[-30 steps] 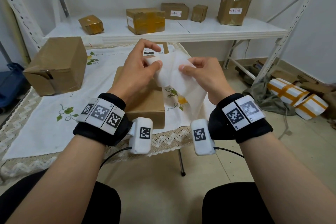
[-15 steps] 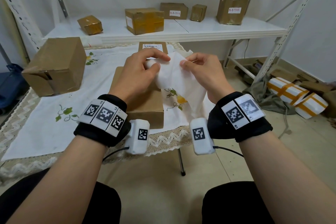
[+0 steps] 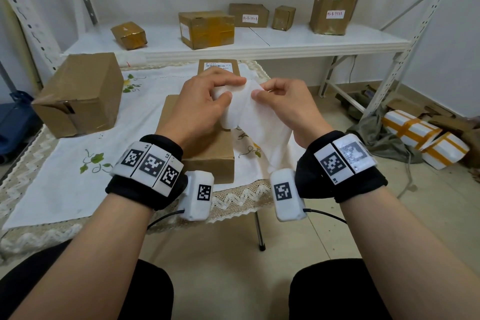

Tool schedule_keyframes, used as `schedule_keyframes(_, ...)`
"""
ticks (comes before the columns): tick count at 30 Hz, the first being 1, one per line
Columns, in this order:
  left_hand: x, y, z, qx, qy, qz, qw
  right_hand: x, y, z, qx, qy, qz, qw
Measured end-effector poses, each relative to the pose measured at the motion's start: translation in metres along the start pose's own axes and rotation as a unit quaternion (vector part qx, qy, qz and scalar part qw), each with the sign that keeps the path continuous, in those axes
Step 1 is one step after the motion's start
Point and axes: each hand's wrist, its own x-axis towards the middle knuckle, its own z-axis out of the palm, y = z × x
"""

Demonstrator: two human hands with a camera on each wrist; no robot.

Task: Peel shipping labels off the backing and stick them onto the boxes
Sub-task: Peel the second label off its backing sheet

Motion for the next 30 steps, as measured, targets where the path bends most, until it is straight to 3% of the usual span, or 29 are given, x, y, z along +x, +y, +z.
schedule_keyframes(30,0.0015,-0.0028,0.0001,-0.151,0.020,-0.065,0.986,-0.0052,-0.0092,-0.0028,0.112,0.041,0.109,0.987)
